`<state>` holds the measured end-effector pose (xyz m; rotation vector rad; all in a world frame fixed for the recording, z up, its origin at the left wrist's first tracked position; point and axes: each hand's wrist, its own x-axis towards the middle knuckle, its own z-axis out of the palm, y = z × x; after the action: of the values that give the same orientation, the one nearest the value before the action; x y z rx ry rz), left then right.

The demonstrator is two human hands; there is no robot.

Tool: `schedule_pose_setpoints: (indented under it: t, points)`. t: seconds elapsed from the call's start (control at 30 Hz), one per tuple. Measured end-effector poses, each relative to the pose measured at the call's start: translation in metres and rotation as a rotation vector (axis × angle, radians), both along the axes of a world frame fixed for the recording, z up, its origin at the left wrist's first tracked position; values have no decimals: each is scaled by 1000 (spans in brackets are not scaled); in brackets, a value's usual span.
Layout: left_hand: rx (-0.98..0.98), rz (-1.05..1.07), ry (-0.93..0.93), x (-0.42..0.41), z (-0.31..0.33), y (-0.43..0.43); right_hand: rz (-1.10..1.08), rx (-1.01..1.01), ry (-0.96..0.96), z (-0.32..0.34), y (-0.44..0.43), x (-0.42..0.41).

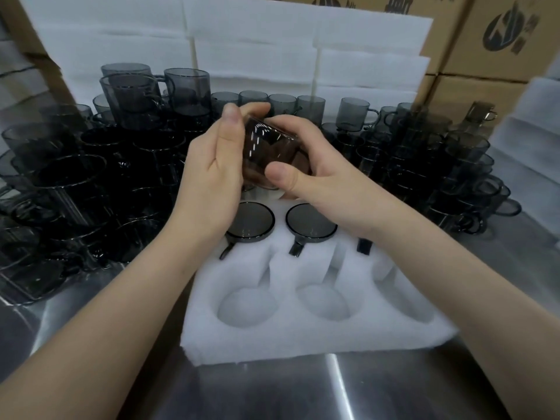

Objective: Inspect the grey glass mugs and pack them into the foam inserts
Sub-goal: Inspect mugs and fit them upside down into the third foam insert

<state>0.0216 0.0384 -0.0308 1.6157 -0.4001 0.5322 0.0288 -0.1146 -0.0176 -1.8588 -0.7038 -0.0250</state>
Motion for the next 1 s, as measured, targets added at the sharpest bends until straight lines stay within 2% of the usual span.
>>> schedule_pose_setpoints:
  t: [0.2,0.37,0.6,0.73,0.9,1.0]
  points:
    - [-131,-133,81,2,1,3,58,110,27,0,-2,3]
    - [-197,-209,137,3,3,5,56,54,3,0,-3,4]
    - [-262,-201,252,8,5,9,59,-173,-281,5,-5,-2]
    - [-330,-254,287,8,5,7,50,-199,-298,4,-7,-2]
    - [-197,-134,292,6,5,2,-160,-107,-222,1,-8,3]
    - [-151,-78,218,6,2,1,-155,-87,-166,1,-5,4]
